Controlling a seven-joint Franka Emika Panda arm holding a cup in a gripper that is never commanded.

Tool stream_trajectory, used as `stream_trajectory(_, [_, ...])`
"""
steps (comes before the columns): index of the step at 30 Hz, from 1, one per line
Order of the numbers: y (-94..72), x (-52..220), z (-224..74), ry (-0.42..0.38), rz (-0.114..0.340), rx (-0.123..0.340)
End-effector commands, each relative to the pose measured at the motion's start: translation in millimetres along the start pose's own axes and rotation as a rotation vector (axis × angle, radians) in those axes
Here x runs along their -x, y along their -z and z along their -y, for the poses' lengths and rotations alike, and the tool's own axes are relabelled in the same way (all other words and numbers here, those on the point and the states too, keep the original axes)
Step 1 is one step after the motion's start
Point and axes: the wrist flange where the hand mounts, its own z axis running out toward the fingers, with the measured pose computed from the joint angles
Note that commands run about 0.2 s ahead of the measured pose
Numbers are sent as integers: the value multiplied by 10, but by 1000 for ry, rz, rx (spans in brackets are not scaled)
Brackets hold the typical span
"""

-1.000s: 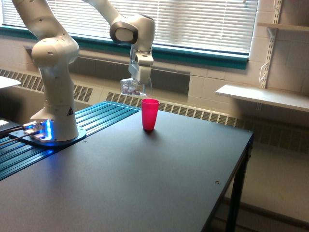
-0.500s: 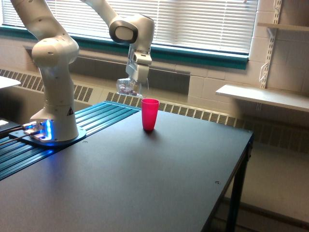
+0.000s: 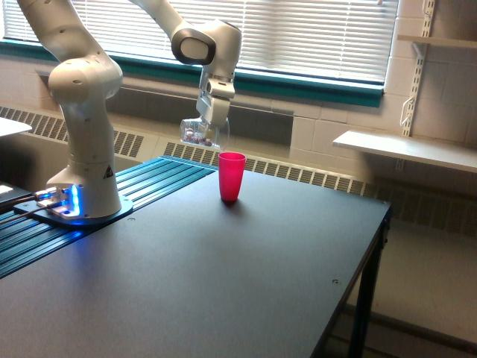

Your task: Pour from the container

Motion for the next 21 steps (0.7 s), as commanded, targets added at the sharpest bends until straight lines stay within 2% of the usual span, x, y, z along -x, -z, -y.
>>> stream_trajectory(1, [29,-77,-15,-43,11,14])
stream_trajectory(11, [22,-121,43,-42,26,41])
stream_trajectory(21, [25,-157,100,-51,37,39])
